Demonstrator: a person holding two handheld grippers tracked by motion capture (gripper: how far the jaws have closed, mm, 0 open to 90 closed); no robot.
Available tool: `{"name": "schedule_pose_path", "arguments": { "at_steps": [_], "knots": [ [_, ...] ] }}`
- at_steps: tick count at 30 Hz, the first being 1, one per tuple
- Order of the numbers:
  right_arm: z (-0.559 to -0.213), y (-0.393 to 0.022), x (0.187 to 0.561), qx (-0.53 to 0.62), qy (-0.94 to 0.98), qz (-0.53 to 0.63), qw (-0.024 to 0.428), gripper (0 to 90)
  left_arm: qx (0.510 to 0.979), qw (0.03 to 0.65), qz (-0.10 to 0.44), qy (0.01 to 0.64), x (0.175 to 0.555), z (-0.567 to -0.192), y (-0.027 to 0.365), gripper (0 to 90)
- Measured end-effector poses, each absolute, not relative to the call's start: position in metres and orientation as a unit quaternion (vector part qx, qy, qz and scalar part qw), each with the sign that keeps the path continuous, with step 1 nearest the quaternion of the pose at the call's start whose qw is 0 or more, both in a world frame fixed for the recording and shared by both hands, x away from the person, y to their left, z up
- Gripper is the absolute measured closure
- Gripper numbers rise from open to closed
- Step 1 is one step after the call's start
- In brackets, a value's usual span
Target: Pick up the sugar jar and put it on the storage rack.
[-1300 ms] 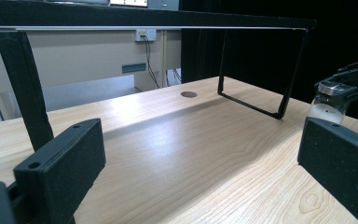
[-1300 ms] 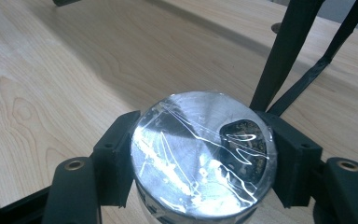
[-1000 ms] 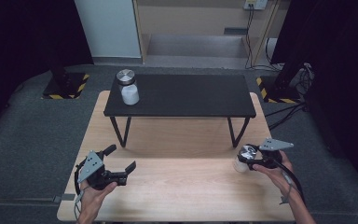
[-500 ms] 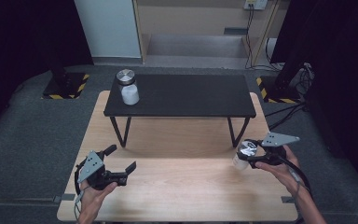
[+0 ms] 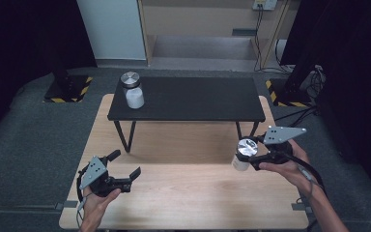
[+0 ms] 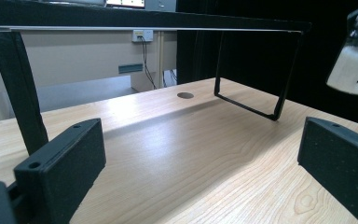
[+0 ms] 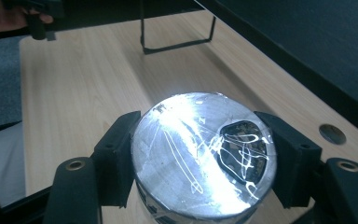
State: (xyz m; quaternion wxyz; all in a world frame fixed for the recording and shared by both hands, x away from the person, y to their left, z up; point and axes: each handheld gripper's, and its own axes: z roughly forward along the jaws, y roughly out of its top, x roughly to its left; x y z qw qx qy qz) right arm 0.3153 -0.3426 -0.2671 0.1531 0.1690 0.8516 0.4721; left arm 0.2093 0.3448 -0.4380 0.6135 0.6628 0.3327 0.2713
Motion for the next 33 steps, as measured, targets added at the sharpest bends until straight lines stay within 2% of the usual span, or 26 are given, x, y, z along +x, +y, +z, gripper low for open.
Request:
{"name": "schedule_pose_path", "arguments": {
  "at_steps": [17, 33],
  "knots": [
    [-0.224, -0.299, 0.335, 0.123, 0.862, 0.478, 0.119, 34.9, 0.658, 0.617, 0.267, 0.338, 0.210, -0.439, 0.345, 0.0],
    [-0.188, -0.271, 0.353, 0.123, 0.863, 0.475, 0.121, 34.9, 0.657, 0.618, 0.268, 0.337, 0.209, -0.439, 0.348, 0.0]
  ]
}}
